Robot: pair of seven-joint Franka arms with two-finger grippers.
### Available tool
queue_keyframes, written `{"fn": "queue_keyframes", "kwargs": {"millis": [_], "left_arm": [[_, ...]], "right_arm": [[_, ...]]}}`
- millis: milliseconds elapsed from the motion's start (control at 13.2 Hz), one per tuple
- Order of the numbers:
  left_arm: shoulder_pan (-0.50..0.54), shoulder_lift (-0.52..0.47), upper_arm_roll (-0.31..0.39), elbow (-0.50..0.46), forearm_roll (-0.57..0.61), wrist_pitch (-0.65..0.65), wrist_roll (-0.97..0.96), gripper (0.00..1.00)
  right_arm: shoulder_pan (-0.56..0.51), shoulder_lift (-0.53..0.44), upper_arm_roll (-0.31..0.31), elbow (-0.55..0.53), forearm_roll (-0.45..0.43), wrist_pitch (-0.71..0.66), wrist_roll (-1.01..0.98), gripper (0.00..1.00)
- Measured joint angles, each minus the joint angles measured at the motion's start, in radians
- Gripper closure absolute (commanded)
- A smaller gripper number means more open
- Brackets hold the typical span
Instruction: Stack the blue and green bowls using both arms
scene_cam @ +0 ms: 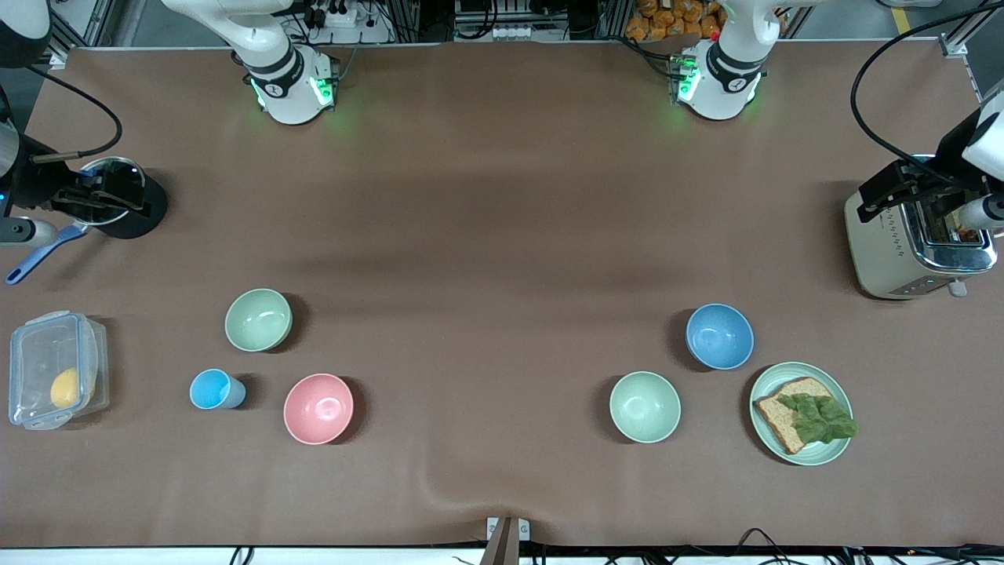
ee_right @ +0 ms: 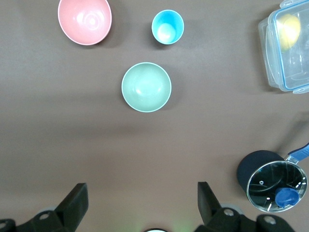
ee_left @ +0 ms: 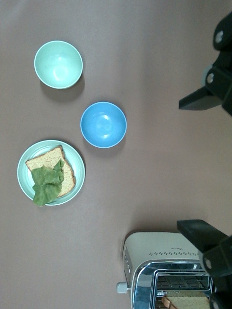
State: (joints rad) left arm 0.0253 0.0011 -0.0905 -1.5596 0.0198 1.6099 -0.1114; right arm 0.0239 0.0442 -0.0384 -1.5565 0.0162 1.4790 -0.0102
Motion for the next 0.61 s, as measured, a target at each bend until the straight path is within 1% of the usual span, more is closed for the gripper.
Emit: {"fn": "queue_keyframes", "kwargs": {"millis": [303,455,607], "left_arm": [[0.001,0.02,0.006,-0.001,0.0,-0.015,0.0,0.0],[0.001,0.074,0.008,-0.004,0.0,-0.01,0.0,0.0],[0.001,0.162,0.008,-0.011,0.0,0.058,0.0,0.0]], "right_arm": [[0.011,0.0,-0.034,0.0,0.0,0.006,-0.044,0.0],[0.027,-0.001,-0.052,0.0,0.0,0.007,-0.048,0.0],[0.029,-0.001,-0.054,-0.002,0.0,0.003,-0.048,0.0]]}}
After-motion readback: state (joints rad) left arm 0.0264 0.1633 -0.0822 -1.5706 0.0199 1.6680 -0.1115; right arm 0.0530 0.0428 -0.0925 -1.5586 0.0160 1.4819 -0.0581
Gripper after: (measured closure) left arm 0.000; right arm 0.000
